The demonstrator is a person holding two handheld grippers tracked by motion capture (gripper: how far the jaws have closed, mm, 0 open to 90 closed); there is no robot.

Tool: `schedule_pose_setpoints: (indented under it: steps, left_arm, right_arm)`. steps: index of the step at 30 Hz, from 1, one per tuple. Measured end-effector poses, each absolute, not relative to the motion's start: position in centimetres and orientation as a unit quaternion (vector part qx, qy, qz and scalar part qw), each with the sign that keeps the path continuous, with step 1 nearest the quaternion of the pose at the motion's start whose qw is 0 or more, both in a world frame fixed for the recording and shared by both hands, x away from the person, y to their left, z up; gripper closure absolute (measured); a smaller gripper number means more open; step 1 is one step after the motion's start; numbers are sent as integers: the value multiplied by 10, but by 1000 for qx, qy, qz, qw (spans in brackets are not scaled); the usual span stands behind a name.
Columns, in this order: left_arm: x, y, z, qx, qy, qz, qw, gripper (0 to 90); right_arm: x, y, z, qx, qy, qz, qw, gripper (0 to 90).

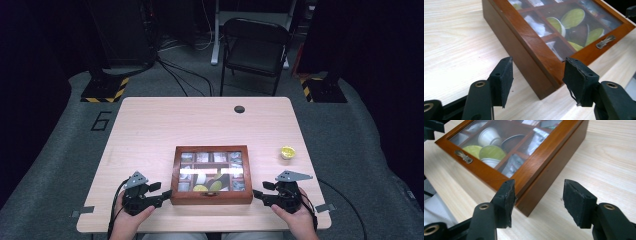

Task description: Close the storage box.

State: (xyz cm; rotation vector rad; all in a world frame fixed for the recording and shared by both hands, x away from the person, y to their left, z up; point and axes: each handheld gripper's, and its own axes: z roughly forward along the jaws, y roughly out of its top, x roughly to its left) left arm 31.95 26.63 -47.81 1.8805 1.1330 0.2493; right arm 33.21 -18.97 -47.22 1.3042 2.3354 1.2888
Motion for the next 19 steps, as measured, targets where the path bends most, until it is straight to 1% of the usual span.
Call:
schedule_pose_setpoints:
  steps: [6, 10, 15, 19]
  left_arm:
    - [326, 272, -481, 759, 465, 104, 444, 388]
    - [330, 277, -482, 763, 466, 113, 433, 384]
    - [334, 282, -484, 756, 470, 102, 445, 368]
    - [329, 281, -480, 750, 463, 99, 463, 356]
  right_arm:
    - [342, -201, -477, 458, 772, 429, 104, 385]
    - [347, -207, -481, 473, 763, 426, 114, 378]
    - [348, -210, -484, 478, 763, 421, 113, 369]
    - [346, -209, -481, 470, 764, 424, 123, 339]
